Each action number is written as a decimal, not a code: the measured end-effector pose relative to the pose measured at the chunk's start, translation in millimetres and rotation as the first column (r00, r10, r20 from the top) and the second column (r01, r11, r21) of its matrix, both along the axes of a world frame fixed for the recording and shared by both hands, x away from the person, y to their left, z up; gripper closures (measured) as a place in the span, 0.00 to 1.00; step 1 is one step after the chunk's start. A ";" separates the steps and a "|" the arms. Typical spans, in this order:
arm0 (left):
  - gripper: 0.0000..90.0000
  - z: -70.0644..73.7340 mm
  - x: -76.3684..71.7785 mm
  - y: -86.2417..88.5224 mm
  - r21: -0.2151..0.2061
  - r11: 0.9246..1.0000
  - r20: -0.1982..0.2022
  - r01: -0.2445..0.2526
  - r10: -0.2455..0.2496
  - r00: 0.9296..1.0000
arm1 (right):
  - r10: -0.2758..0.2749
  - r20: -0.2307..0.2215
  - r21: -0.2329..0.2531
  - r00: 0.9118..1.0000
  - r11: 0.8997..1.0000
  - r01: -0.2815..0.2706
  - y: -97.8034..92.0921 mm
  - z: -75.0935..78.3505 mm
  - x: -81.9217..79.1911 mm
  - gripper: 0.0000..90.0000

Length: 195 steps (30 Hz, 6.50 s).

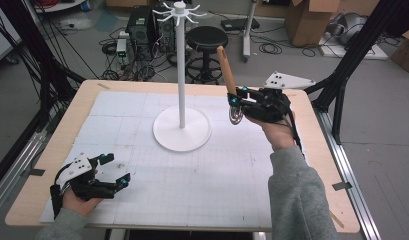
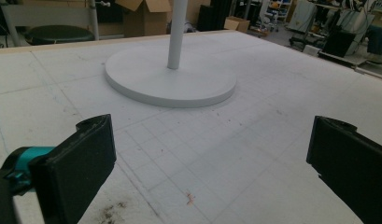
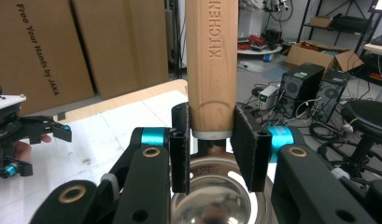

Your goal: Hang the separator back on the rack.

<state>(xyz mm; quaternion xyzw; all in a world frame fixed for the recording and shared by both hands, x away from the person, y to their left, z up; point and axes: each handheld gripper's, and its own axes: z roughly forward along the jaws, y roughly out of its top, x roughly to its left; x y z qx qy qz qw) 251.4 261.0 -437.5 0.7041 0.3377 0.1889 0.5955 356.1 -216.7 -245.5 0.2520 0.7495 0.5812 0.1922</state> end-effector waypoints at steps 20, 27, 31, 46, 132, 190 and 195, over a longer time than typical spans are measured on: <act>0.02 -0.7 -3.9 4.2 0.000 1.000 -0.005 -0.013 0.013 1.000 | 0.037 0.026 0.016 0.999 0.999 -0.037 13.0 13.5 14.0 0.77; 0.02 -0.9 -4.1 4.6 0.002 1.000 -0.006 -0.011 0.011 1.000 | 0.034 0.031 0.036 0.999 0.999 -0.035 14.8 15.0 19.2 0.77; 0.02 -0.8 -4.4 5.0 0.001 1.000 -0.007 -0.012 0.012 1.000 | 0.038 0.031 0.033 0.999 0.999 -0.039 16.9 18.0 20.6 0.78; 0.02 -0.8 -5.0 6.4 -0.002 1.000 -0.010 -0.008 0.008 1.000 | 0.039 0.038 0.050 0.999 0.998 -0.040 23.2 25.2 27.1 0.77; 0.02 -3.0 -7.3 13.3 -0.007 1.000 -0.026 -0.025 0.025 0.999 | -0.005 0.052 0.065 0.999 0.998 0.001 72.1 18.2 51.1 0.77; 0.02 -1.7 -5.4 6.9 -0.011 1.000 -0.014 -0.004 0.004 1.000 | -0.025 0.068 0.062 0.997 0.998 0.020 -41.0 -121.2 -31.2 0.01; 0.02 1.0 -5.1 6.9 -0.017 1.000 0.007 -0.011 0.011 1.000 | -0.057 0.045 0.071 0.997 0.996 0.053 -58.6 -135.7 -41.5 0.01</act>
